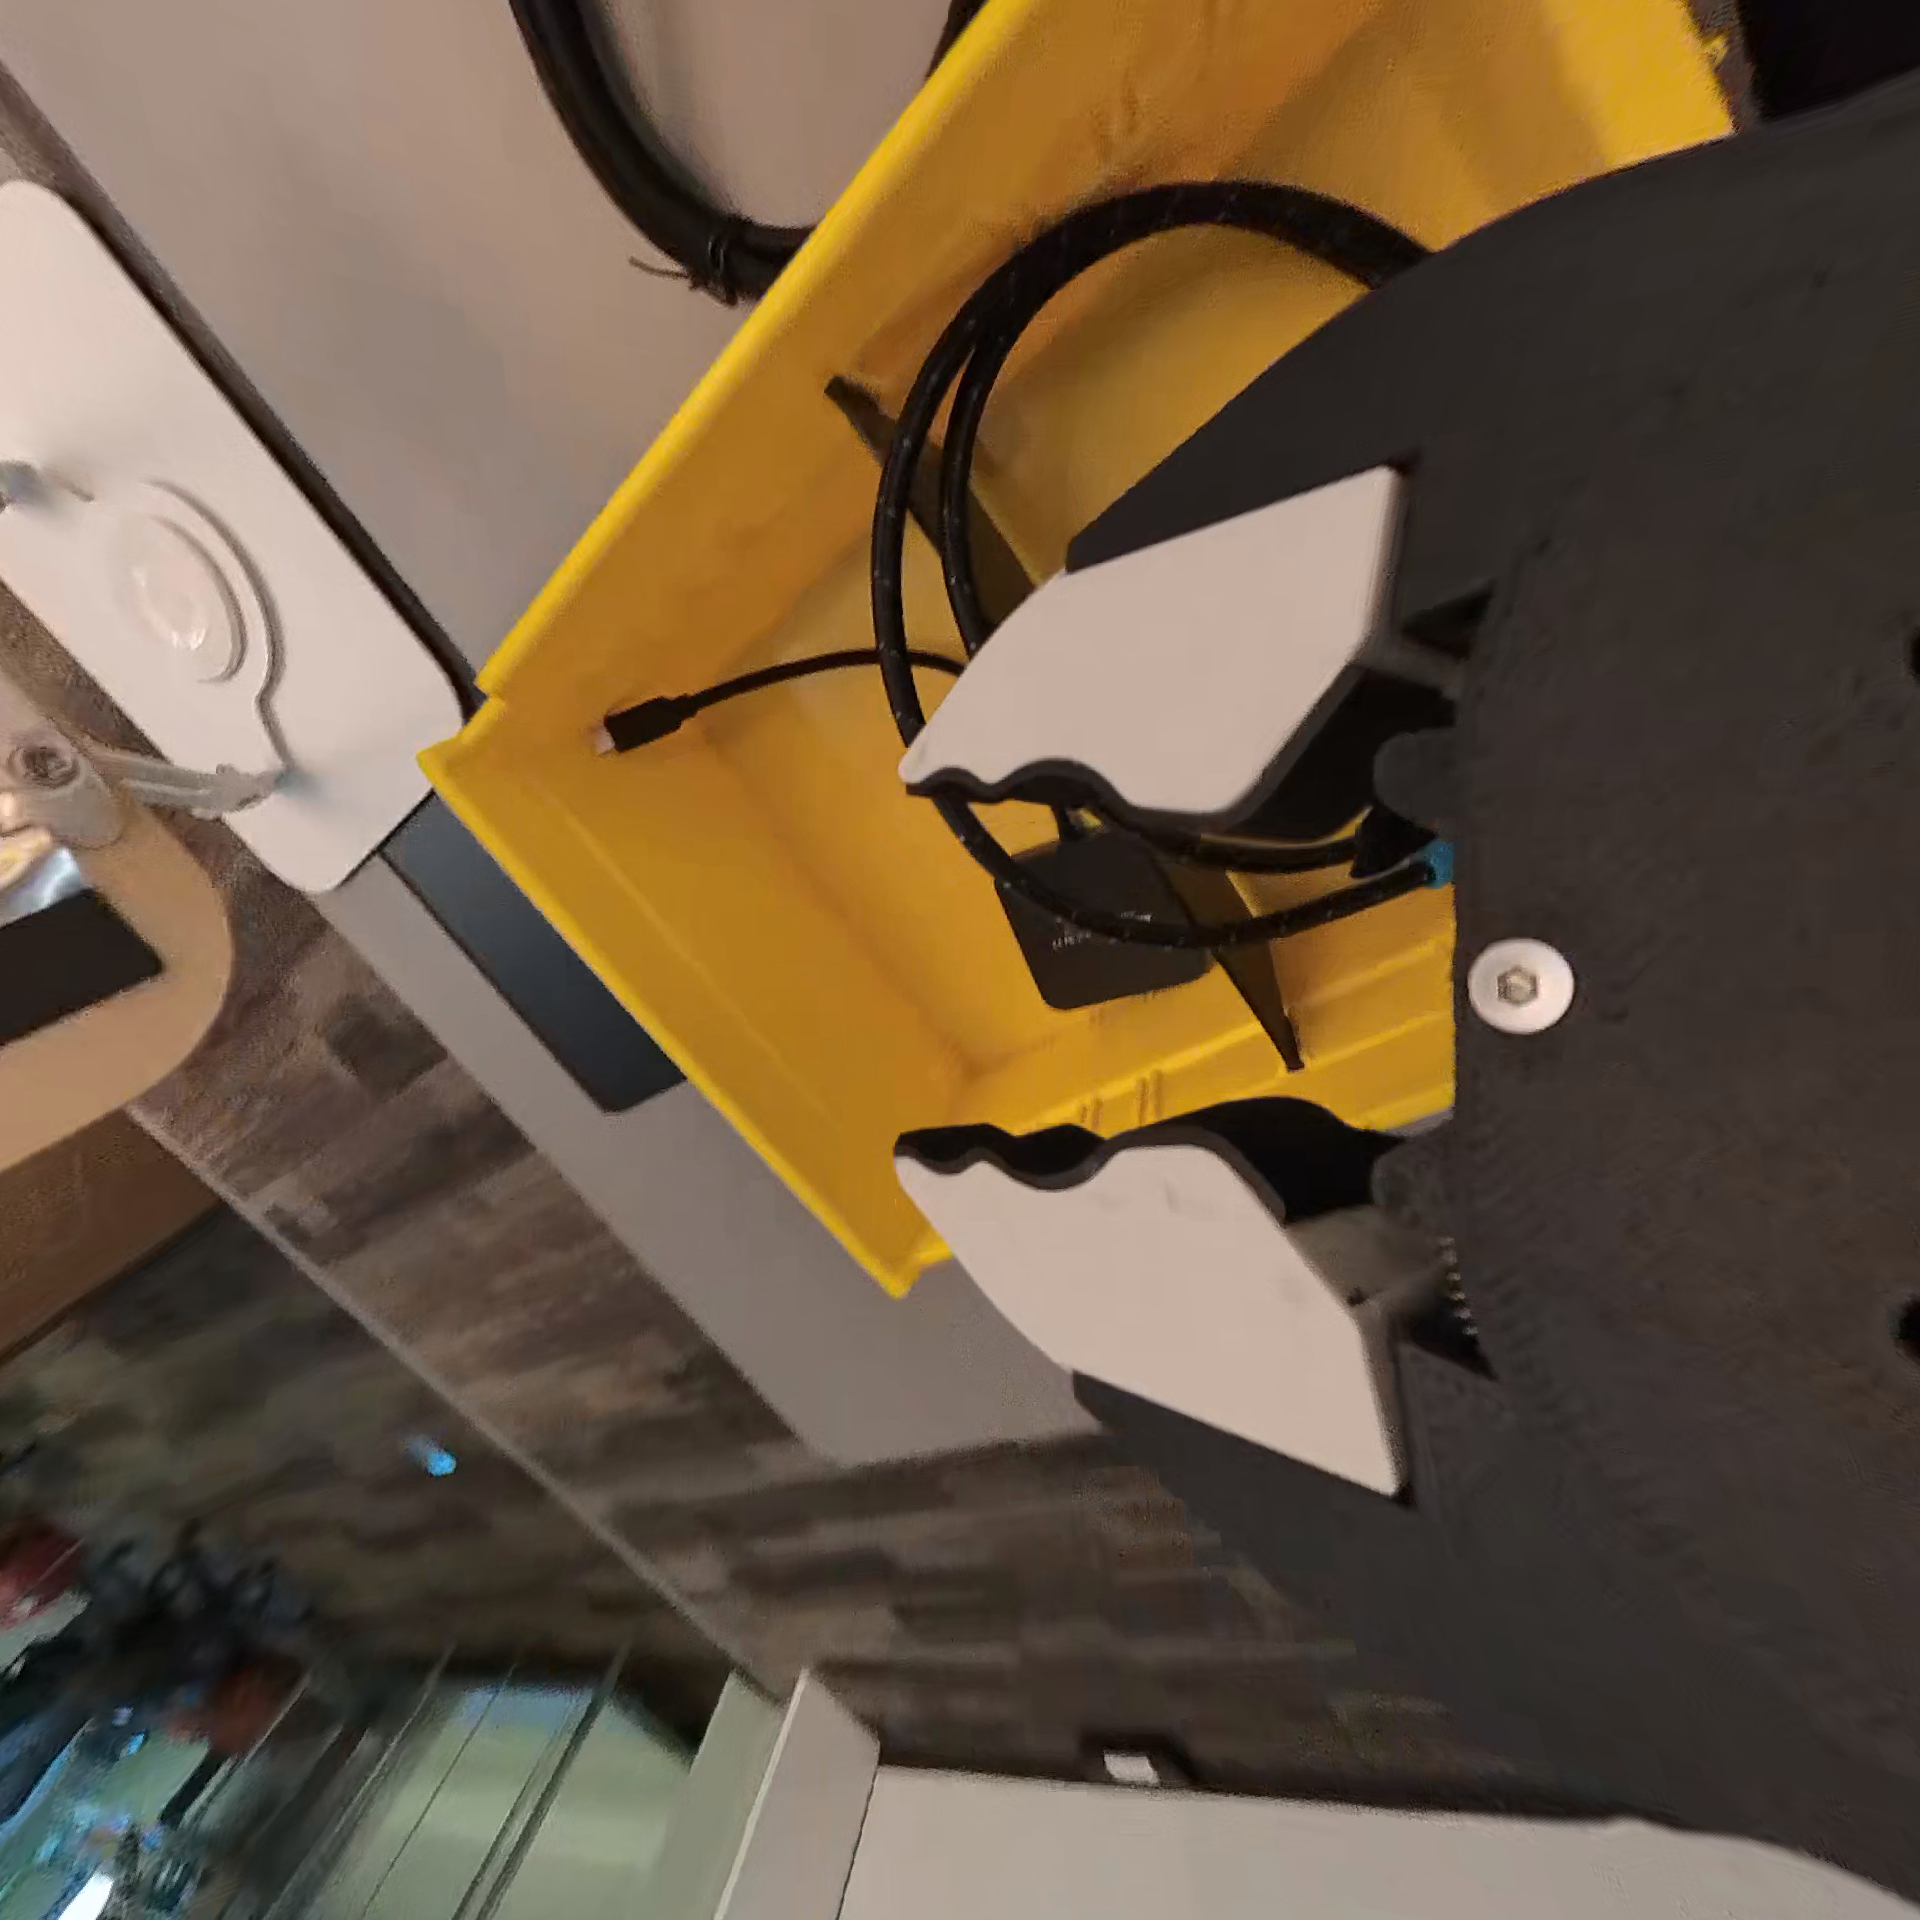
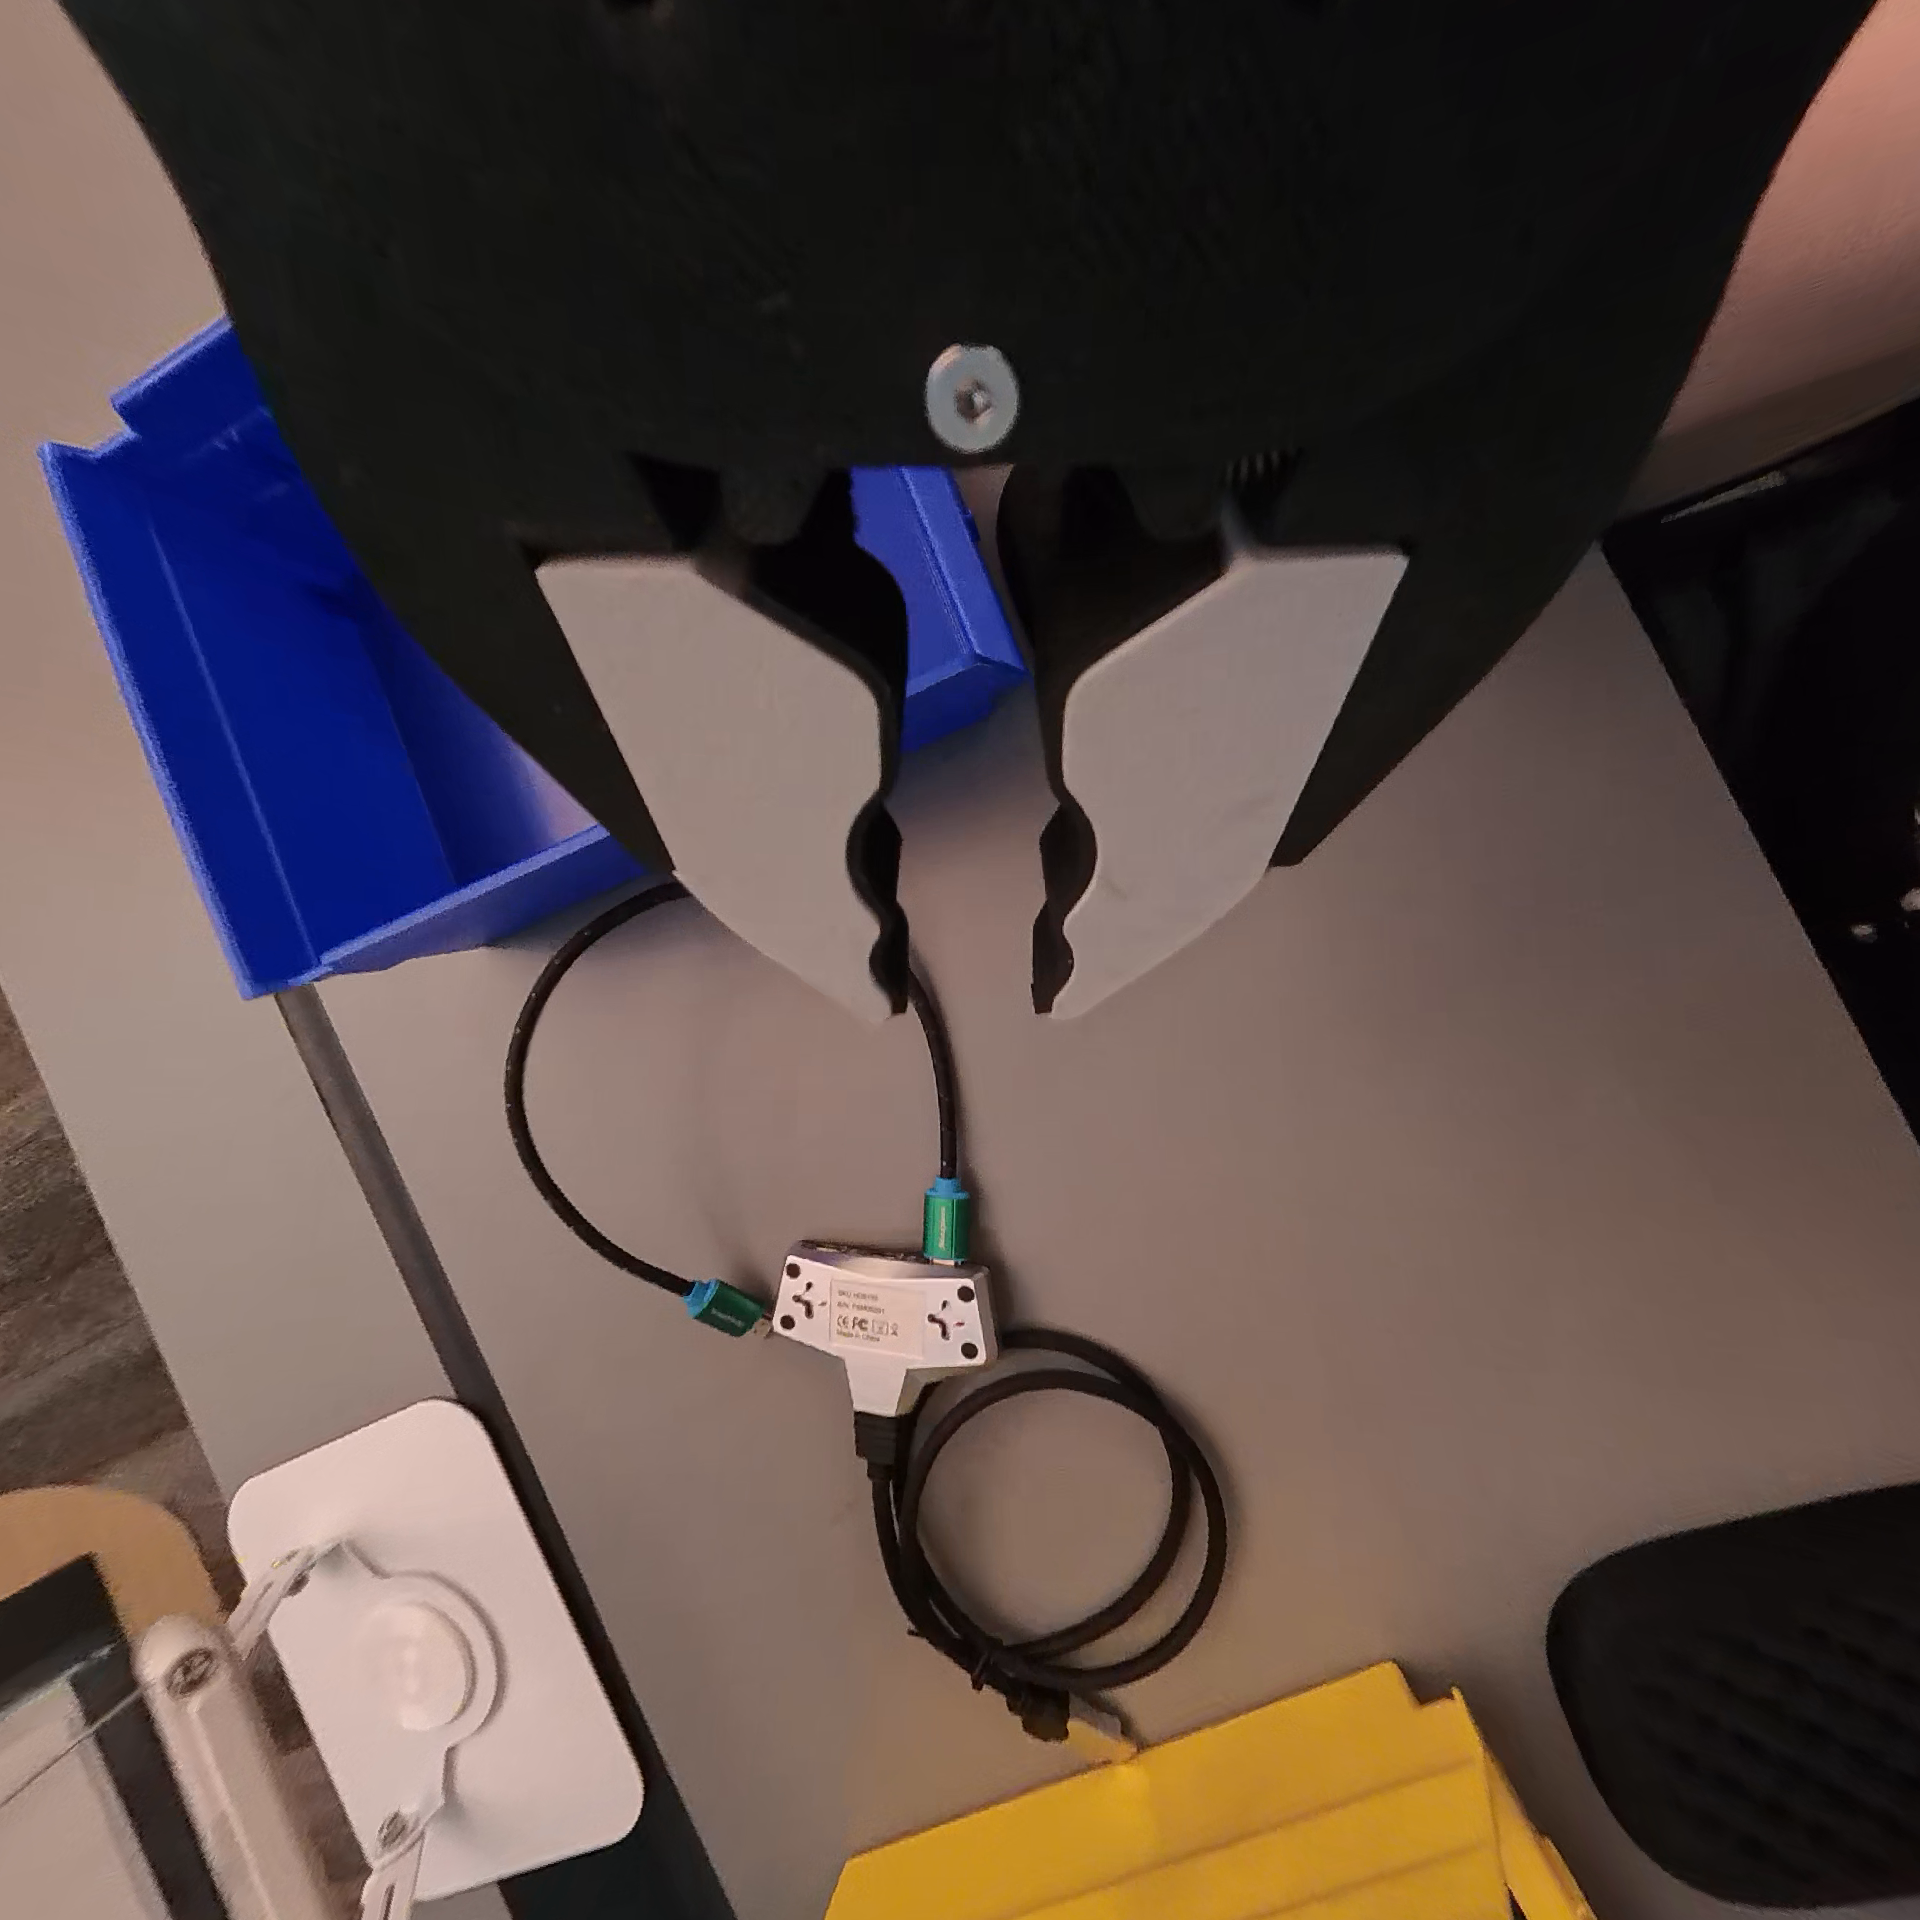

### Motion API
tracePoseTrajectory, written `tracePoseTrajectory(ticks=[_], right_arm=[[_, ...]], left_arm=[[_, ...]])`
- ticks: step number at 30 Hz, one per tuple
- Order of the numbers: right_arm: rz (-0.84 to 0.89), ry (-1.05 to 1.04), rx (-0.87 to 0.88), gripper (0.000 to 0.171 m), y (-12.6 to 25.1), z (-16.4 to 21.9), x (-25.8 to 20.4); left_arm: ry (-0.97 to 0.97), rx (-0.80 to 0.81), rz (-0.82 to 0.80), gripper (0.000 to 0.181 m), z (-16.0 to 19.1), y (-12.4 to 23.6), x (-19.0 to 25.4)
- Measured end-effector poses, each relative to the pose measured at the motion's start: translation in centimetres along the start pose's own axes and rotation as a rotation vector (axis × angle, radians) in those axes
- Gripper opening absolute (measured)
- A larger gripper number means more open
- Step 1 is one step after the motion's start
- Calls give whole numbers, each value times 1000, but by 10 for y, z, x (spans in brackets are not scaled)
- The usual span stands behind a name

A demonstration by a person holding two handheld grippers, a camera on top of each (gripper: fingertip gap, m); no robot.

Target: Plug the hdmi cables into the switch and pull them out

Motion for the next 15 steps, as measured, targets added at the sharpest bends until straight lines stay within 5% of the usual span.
tracePoseTrajectory(ticks=[12, 15], right_arm=[[0, 36, -63, 19, -12, -6, -9], [-1, 35, -57, 17, -12, -7, -9]], left_arm=[[13, -166, 98, 38, 43, -36, 5], [-21, -184, 127, 11, 46, -40, 11]])
Point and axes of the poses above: each gripper's, where its closed fingertips meet, y back along the fingers, z out of its underside, x = y × z across the jaws, the point moved 4 cm from there along y, back along the fingers, and after that the axes turned 4 degrees about -x, right-handed, at the moved point
